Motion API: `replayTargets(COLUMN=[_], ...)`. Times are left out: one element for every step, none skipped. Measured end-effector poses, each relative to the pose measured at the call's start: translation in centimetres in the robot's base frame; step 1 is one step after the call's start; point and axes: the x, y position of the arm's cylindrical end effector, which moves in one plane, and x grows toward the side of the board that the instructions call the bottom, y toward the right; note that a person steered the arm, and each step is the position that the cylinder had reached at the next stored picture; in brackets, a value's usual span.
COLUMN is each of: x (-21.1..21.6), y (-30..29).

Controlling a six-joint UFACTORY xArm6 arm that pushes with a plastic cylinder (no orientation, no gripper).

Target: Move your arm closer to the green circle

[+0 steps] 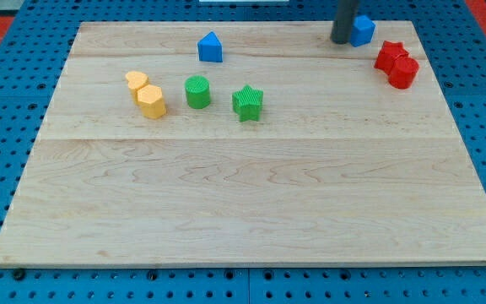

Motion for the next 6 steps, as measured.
replayTargets(x=[2.7,2.9,8.2,8.6,6.1,3.6], y=[-6.8,-5.4,-9.0,-20.9,-24.7,-25.3])
